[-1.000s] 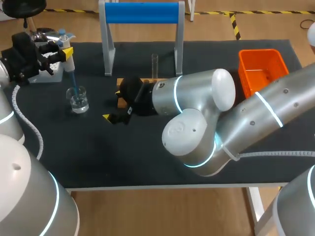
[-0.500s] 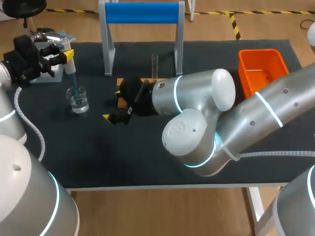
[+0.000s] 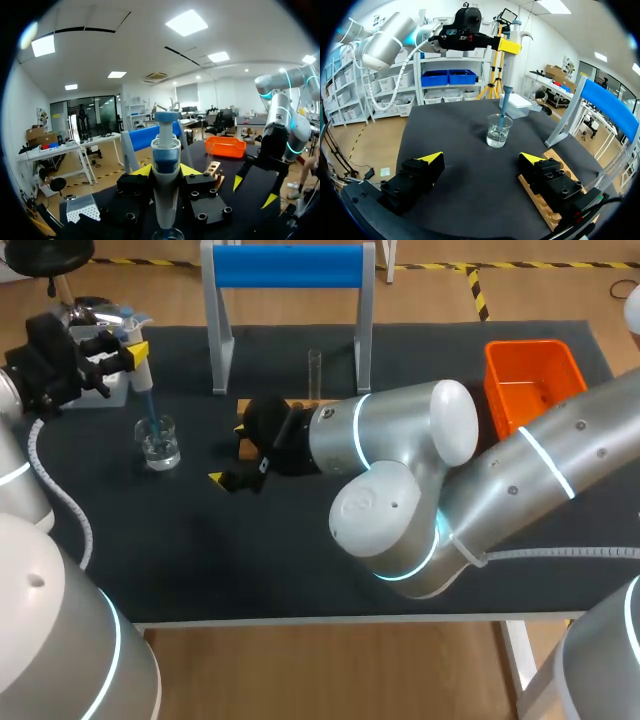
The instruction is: Invert the test tube, pick up the pipette, mount the tip to pipette, aspirate from beaker and dispense into the tube, eject the tip, return the pipette, and cap with the stopper.
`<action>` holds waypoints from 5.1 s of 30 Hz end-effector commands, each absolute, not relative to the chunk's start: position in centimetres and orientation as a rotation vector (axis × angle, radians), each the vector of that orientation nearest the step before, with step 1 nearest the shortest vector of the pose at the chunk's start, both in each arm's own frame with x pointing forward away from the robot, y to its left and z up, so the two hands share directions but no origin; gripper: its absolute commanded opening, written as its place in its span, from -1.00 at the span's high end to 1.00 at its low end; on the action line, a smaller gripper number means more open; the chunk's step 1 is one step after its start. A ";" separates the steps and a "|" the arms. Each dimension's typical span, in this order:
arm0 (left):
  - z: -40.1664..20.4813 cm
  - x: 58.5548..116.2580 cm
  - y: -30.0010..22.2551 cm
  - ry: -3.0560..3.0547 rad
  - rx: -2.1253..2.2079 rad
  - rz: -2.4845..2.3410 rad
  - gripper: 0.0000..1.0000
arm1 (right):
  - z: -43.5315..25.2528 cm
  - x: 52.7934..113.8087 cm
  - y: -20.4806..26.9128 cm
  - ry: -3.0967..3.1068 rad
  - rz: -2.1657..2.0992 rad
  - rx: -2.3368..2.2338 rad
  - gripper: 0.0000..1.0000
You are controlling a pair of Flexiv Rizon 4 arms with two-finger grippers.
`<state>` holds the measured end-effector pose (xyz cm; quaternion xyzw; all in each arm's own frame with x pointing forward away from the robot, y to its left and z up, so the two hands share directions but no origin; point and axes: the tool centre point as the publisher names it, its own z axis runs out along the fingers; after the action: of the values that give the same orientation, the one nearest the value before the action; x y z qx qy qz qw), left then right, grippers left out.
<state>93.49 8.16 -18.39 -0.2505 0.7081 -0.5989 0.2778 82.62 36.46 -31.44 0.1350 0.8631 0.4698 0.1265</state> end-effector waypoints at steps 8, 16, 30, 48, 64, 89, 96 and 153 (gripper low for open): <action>-18.4 93.1 8.1 1.893 -0.680 -1.625 1.00 | -31.5 82.6 36.4 2.512 1.371 0.393 -1.00; -18.6 92.9 8.2 1.921 -0.700 -1.633 1.00 | -31.5 82.6 36.4 2.512 1.371 0.393 -1.00; -18.6 92.8 8.2 1.910 -0.711 -1.653 1.00 | -31.5 82.6 36.4 2.512 1.371 0.393 -1.00; -18.5 92.9 8.3 1.905 -0.721 -1.658 1.00 | -31.5 82.6 36.4 2.512 1.371 0.393 -1.00; -18.5 92.9 8.3 1.905 -0.721 -1.658 1.00 | -30.6 82.5 35.6 2.496 1.387 0.395 -1.00; -18.5 92.9 8.3 1.905 -0.721 -1.658 1.00 | -18.3 84.3 29.6 2.588 1.734 -0.063 -1.00; -18.5 92.9 8.3 1.905 -0.721 -1.658 1.00 | -15.9 85.5 30.2 2.600 1.827 -0.151 -1.00; -18.5 92.9 8.3 1.905 -0.721 -1.658 1.00 | -7.8 91.1 43.9 2.443 2.303 -0.624 1.00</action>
<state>92.90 8.32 -18.52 -0.2657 0.7014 -0.6107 0.2539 90.66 43.12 -7.35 -0.1622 0.7158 0.6695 -0.1147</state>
